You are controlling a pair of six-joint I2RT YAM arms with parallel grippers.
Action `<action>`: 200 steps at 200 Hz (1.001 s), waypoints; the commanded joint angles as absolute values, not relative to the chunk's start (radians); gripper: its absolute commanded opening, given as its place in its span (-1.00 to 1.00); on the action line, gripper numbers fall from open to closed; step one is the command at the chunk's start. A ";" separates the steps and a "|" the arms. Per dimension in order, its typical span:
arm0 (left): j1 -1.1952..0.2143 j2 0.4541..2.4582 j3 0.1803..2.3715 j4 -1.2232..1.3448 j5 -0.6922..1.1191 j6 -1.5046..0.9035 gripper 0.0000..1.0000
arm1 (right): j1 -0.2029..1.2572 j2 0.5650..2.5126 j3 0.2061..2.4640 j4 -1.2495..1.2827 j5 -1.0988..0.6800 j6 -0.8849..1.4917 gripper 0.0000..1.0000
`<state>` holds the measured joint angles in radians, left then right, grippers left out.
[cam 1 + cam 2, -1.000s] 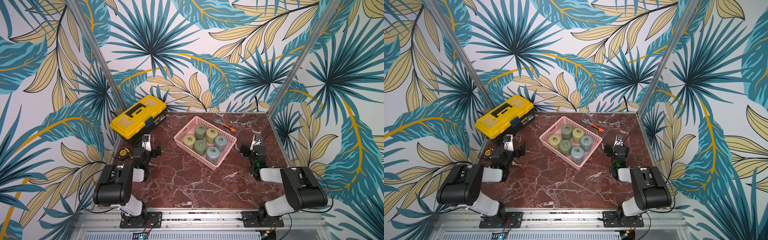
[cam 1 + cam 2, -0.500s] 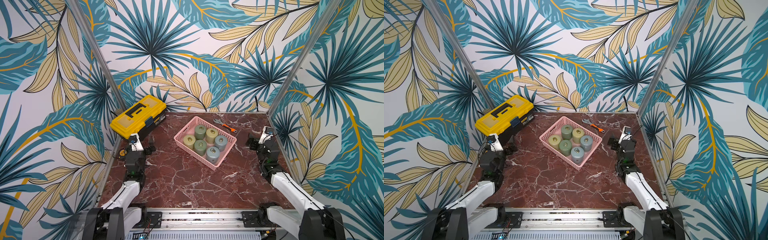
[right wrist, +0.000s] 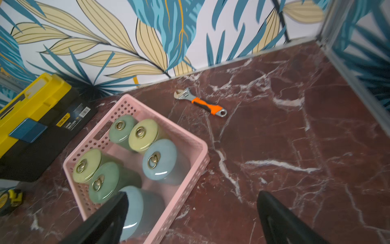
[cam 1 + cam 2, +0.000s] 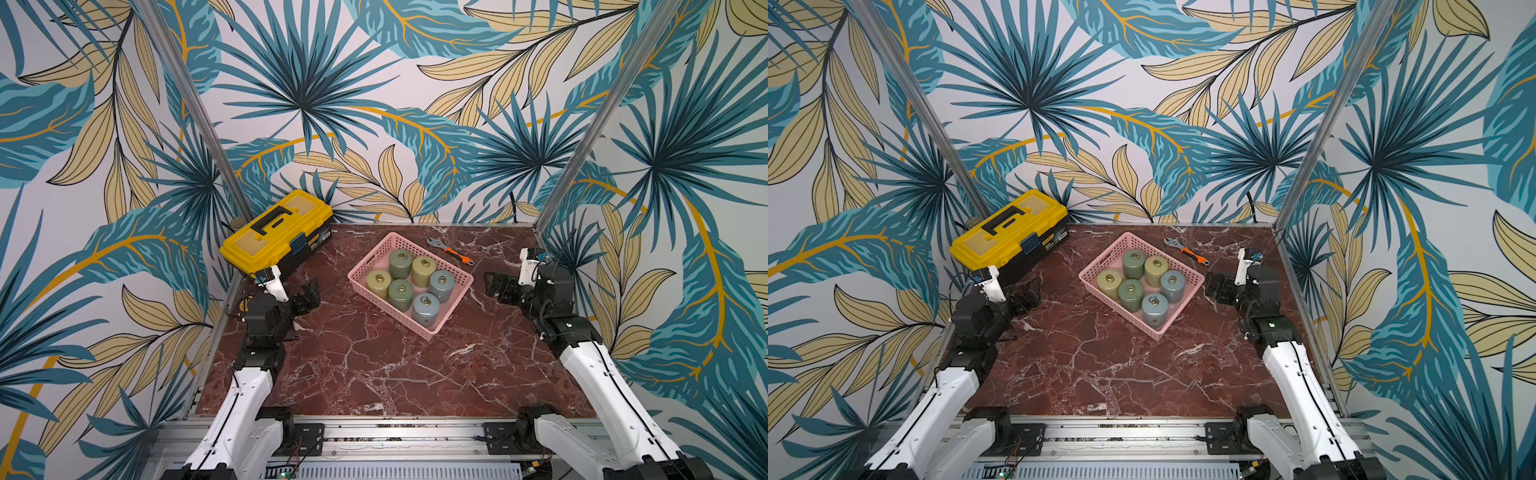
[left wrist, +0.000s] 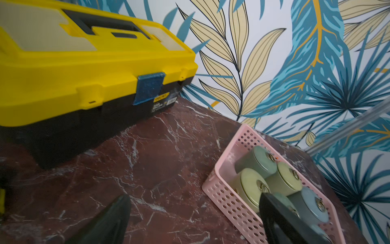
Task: Take the tea canister out of the basket
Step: Adjust the basket at the center of the board.
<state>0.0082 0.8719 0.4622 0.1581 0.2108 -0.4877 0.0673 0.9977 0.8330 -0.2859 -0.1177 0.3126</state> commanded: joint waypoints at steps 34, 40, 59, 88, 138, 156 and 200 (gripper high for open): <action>-0.085 1.039 0.630 0.067 0.337 -0.450 1.00 | 0.164 1.113 0.862 -0.413 -0.126 0.463 0.99; -0.091 1.060 0.643 0.065 0.338 -0.447 1.00 | 0.175 1.126 0.866 -0.421 -0.106 0.485 0.99; -0.111 1.114 0.674 0.062 0.332 -0.439 1.00 | 0.203 1.171 0.874 -0.436 -0.064 0.540 0.99; -0.144 1.169 0.715 0.038 0.300 -0.418 1.00 | 0.265 1.236 0.894 -0.467 0.049 0.596 0.95; -0.168 1.293 0.815 0.005 0.266 -0.368 1.00 | 0.326 1.370 0.950 -0.441 0.086 0.676 0.66; -0.173 1.345 0.852 0.001 0.254 -0.352 1.00 | 0.333 1.400 0.956 -0.419 0.094 0.700 0.48; -0.186 1.474 0.931 0.000 0.251 -0.328 0.91 | 0.339 1.456 0.968 -0.393 0.090 0.716 0.12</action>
